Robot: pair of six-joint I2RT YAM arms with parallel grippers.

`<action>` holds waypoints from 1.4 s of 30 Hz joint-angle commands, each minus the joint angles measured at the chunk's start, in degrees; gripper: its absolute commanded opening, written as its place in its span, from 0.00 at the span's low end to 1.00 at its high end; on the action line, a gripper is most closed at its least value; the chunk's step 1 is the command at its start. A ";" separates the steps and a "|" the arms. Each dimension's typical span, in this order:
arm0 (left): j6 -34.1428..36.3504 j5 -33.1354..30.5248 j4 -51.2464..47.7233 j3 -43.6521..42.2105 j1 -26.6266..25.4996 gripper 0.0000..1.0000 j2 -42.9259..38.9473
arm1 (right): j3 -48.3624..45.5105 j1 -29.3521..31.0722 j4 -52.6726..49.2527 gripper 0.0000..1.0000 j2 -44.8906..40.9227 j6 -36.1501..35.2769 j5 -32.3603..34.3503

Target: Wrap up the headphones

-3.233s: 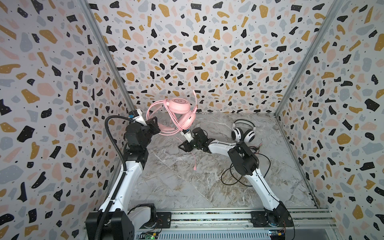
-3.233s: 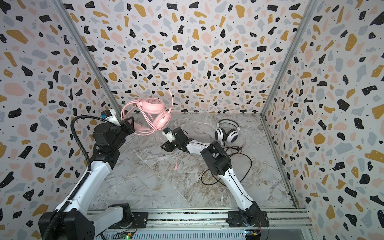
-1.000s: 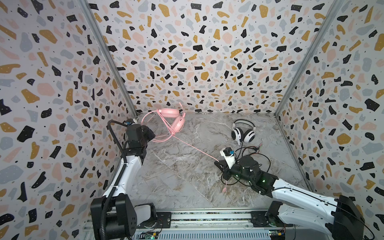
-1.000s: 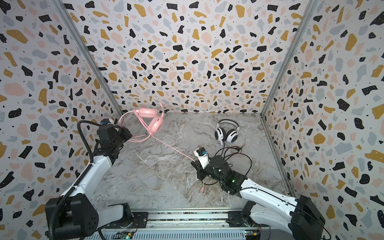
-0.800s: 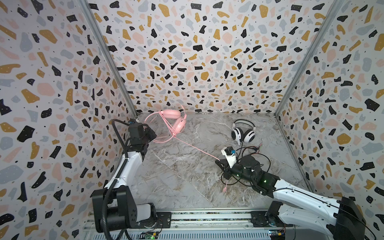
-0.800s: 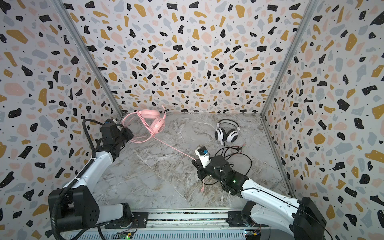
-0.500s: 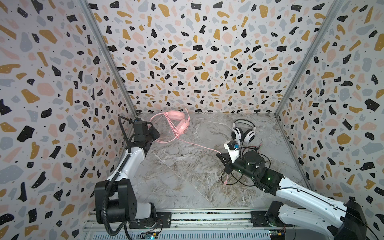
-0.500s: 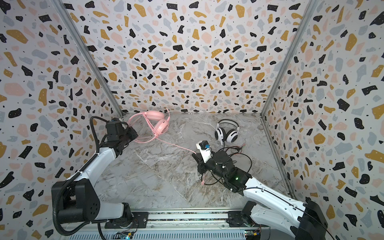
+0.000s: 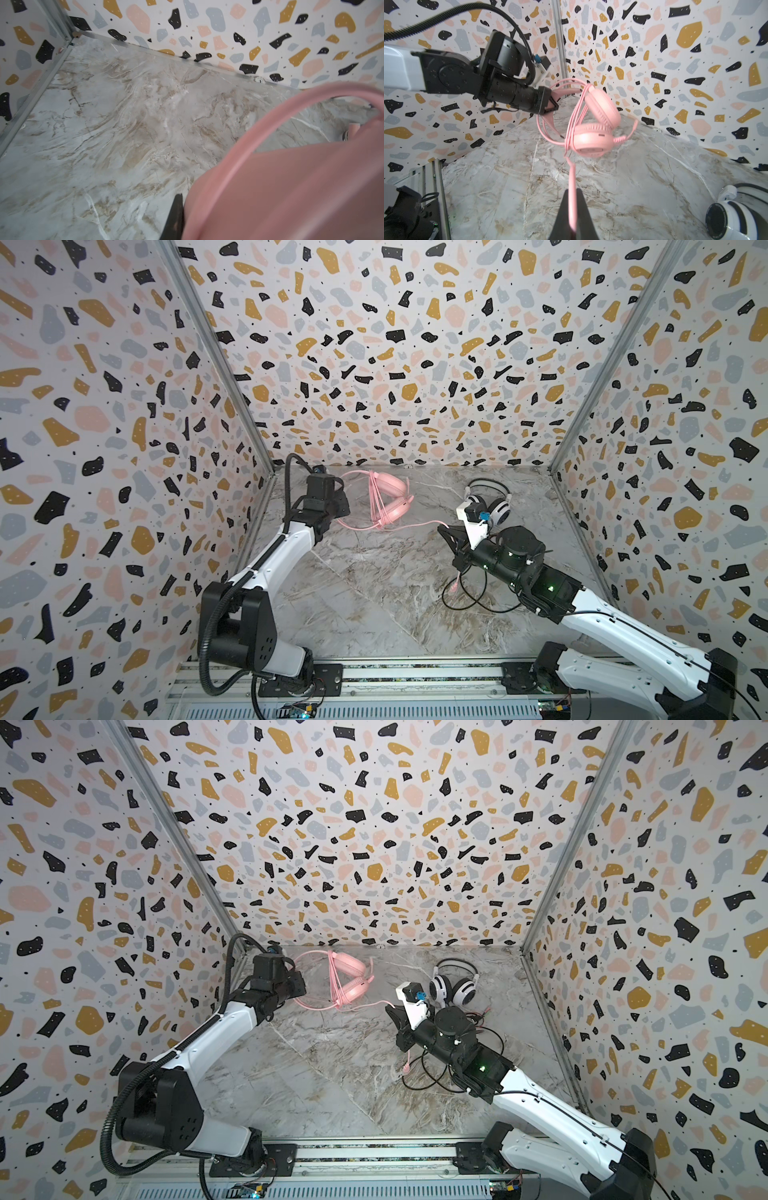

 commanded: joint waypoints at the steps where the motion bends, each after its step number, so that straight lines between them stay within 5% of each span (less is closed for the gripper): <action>1: 3.59 -3.64 0.28 4.32 -2.66 0.00 0.96 | 4.47 -0.43 -1.22 0.00 -0.75 -2.47 1.43; 11: 9.45 -5.93 -4.60 7.92 -9.68 0.00 4.71 | 11.53 -2.49 -2.69 0.00 0.95 -7.16 5.66; 20: 16.24 -10.12 -8.62 10.16 -18.60 0.00 7.53 | 21.82 -11.97 -3.01 0.00 9.52 -8.41 0.28; 34: 21.78 1.15 2.02 1.90 -23.17 0.00 -4.76 | 24.11 -26.04 -1.83 0.00 19.34 -5.11 -9.70; 42: 23.23 8.07 -2.51 5.50 -24.43 0.00 -0.61 | 23.11 -28.63 -2.51 0.00 22.50 -5.67 -10.67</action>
